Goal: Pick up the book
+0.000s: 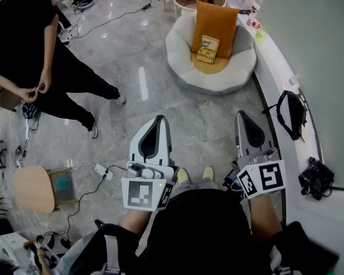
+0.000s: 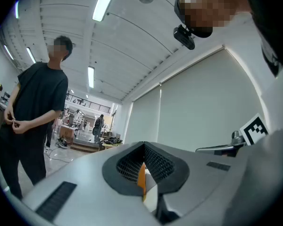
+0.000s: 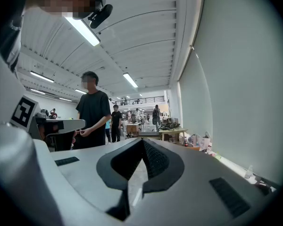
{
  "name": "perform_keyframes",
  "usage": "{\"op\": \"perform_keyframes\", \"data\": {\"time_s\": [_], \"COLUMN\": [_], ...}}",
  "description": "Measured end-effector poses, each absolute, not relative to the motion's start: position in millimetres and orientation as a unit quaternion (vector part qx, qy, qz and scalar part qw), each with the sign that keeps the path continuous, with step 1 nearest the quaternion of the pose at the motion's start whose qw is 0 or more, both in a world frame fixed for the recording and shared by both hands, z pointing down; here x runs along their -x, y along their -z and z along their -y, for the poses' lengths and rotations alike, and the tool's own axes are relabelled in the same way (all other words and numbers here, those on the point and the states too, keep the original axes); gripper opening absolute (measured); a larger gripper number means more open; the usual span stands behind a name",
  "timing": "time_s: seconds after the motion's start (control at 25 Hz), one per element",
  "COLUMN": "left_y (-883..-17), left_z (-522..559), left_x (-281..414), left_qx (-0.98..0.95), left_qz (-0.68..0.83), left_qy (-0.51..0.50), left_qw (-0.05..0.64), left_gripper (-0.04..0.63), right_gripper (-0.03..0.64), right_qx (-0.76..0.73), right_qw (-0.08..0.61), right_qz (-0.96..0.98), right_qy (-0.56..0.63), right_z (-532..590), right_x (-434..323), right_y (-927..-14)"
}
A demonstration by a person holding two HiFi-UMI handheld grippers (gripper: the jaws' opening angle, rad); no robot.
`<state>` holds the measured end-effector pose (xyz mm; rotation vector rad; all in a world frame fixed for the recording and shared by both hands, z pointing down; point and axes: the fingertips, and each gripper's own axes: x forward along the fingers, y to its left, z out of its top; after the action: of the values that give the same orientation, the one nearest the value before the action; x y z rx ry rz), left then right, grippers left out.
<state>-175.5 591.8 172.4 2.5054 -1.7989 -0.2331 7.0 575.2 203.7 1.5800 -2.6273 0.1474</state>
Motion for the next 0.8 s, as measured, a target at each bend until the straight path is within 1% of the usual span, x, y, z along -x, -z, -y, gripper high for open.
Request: {"op": "perform_keyframes", "data": {"time_s": [0.52, 0.8], "left_y": [-178.4, -174.8], "left_z": [-585.0, -585.2], "left_x": [225.8, 230.8], "left_qx": [-0.816, -0.819], "left_qz": [0.572, 0.566], "left_qy": [0.083, 0.094], "left_qw": [0.03, 0.028], "left_gripper": [0.011, 0.011], "right_gripper": [0.009, 0.009], "right_qx": [-0.521, -0.516], "right_qw": [0.033, 0.039], "right_qz": [0.852, 0.856], "right_qy": [-0.035, -0.015], "right_z": [-572.6, -575.9], "right_x": [27.8, 28.9], "right_y": [-191.2, -174.7]}}
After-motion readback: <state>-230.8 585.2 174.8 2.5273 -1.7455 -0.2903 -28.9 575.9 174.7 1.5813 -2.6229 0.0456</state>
